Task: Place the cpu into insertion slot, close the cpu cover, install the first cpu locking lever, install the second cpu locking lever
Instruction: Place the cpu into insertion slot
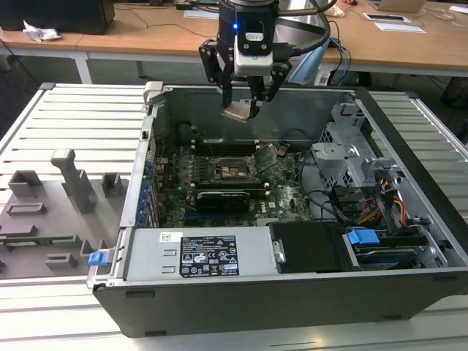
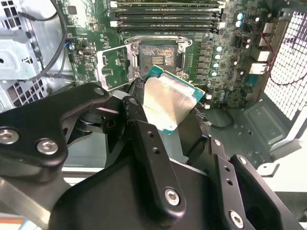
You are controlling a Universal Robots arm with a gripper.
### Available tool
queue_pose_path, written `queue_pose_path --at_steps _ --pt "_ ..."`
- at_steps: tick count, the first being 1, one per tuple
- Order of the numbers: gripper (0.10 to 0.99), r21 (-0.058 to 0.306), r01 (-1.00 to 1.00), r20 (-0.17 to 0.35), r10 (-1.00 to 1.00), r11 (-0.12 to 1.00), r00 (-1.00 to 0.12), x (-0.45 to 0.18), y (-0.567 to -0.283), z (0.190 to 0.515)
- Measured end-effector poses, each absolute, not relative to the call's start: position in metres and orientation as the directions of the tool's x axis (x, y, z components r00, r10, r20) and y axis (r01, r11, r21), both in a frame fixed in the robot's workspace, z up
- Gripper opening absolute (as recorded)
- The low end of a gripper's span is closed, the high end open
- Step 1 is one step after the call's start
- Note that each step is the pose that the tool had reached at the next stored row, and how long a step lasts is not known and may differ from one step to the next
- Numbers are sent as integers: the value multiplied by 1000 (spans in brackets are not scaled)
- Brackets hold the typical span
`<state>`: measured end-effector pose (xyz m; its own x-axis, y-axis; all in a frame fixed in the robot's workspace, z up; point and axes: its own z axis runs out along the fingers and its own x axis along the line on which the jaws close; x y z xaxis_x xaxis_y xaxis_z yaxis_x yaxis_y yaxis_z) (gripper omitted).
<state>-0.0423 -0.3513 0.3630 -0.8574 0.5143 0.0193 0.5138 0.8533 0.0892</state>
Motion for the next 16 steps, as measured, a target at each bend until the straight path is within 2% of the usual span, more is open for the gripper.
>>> queue_pose_path --at_steps 16 --pt "529 89 654 19 656 751 -755 -42 -351 363"
